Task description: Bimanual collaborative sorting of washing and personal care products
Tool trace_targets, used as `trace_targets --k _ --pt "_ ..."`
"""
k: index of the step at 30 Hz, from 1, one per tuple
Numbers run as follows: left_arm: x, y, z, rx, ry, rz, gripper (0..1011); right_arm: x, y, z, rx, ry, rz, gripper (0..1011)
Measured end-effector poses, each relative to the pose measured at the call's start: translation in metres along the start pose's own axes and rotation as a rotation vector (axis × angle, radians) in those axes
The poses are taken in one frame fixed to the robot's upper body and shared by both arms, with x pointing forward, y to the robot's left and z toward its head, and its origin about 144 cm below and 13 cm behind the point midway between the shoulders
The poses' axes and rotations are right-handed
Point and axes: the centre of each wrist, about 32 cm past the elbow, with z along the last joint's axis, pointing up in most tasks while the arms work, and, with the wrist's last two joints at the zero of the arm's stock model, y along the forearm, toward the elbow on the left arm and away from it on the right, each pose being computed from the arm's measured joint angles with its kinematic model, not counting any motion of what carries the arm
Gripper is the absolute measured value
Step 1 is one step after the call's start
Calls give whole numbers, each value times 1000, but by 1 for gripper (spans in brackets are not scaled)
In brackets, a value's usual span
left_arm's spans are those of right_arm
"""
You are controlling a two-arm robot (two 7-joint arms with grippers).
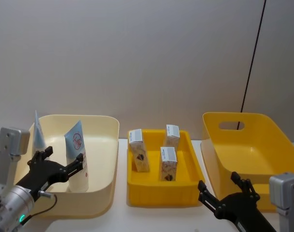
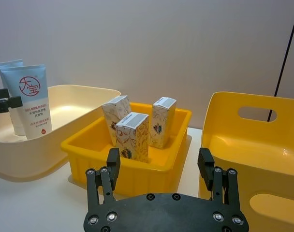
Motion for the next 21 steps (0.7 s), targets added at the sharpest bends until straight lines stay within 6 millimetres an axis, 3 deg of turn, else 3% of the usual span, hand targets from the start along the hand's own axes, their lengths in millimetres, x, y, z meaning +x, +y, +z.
trace_targets --k 16,21 --pt "9 -31 1 20 12 -18 1003 0 0 0 0 0 0 1001" --pt "10 -36 1 24 12 -19 905 0 0 0 0 0 0 1001"
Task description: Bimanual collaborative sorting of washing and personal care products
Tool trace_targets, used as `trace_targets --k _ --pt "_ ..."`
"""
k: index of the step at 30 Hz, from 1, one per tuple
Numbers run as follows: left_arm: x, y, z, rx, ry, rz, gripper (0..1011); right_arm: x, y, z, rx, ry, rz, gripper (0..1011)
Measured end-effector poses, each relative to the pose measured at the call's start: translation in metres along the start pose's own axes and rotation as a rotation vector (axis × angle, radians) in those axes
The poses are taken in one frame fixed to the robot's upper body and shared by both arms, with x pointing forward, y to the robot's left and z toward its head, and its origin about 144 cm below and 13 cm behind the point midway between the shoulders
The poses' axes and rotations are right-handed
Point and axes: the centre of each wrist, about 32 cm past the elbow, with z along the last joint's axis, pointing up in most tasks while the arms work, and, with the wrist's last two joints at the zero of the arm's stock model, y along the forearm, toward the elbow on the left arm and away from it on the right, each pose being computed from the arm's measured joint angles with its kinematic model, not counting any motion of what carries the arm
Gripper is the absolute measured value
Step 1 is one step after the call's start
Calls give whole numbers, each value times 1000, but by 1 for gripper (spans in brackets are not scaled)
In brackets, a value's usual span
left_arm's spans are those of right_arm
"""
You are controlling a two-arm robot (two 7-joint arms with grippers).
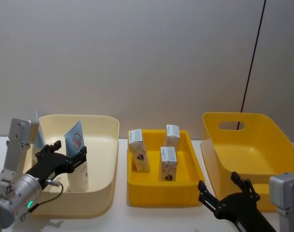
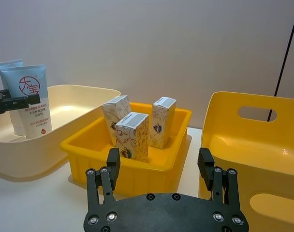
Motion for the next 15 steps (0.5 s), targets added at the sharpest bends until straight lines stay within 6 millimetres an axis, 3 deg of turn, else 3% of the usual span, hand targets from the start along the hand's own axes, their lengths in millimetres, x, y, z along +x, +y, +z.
trace_targets --k 7,11,15 --pt "1 -4 0 4 1 -1 678 0 0 0 0 0 0 1001" --pt "1 -5 0 4 1 -1 600 0 0 0 0 0 0 1001" --pt "1 -6 0 2 1 -4 441 0 0 0 0 0 0 1001"
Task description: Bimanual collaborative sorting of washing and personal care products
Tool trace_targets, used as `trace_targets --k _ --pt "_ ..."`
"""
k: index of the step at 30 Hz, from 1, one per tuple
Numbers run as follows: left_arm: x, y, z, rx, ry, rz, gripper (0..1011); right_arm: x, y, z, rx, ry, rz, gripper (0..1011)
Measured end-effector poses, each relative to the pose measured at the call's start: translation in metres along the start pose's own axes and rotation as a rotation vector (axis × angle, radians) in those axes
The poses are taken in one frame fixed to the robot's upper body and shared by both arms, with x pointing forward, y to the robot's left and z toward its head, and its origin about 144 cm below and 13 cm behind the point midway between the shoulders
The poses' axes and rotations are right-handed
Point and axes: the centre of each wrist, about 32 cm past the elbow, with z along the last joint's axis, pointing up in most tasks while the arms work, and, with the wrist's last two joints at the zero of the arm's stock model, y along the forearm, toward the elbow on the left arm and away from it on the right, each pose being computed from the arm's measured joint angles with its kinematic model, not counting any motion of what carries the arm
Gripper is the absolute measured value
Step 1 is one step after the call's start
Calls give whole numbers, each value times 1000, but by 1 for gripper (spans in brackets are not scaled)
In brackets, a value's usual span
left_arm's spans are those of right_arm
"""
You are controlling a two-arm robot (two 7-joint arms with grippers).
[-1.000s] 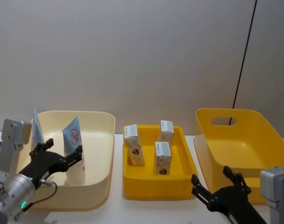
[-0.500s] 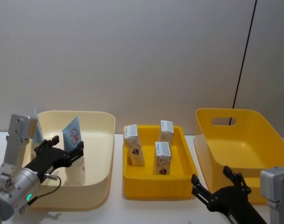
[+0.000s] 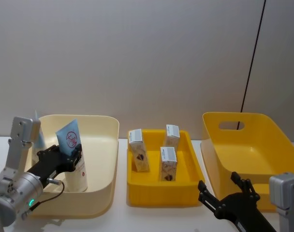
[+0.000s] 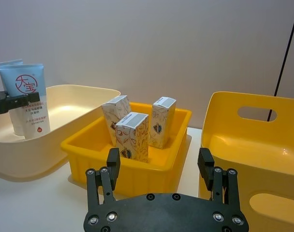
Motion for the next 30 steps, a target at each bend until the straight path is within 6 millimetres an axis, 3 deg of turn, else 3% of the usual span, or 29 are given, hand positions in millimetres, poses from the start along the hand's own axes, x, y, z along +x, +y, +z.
trace_targets --k 5,10,30 --pt "1 2 0 -21 -4 -7 299 0 0 0 0 0 0 1001" --pt "3 6 1 -60 -13 -19 260 0 0 0 0 0 0 1001" --pt "12 17 19 -285 -23 -191 241 0 0 0 0 0 0 1001"
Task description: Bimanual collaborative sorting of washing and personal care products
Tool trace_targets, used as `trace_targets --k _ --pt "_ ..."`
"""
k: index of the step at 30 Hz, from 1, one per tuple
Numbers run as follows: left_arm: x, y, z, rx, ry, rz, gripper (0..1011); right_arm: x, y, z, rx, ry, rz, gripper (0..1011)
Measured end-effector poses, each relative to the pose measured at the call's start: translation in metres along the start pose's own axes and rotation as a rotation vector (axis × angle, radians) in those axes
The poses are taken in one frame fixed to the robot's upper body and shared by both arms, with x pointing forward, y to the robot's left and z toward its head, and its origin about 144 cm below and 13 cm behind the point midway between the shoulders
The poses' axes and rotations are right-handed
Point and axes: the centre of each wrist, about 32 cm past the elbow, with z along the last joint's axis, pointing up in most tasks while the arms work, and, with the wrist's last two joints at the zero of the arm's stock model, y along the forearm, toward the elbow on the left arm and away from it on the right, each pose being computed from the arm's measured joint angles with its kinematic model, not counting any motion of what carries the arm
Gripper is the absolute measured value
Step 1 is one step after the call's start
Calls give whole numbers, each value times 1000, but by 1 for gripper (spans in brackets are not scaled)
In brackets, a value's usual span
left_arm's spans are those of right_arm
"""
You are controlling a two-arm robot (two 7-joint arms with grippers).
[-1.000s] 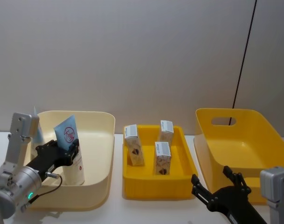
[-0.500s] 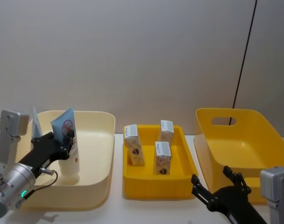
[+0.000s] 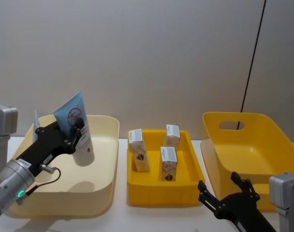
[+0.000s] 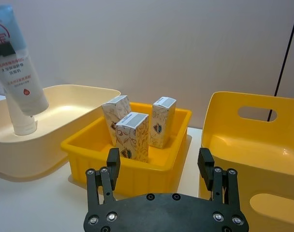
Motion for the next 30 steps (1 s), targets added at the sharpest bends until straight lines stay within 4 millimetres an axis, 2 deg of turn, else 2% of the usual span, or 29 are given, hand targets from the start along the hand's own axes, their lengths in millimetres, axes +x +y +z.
trace_targets --k 14,30 --pt "-5 -14 9 -79 68 -183 241 0 0 0 0 0 0 1001" --pt "-19 -41 1 -55 171 -407 241 0 0 0 0 0 0 1001"
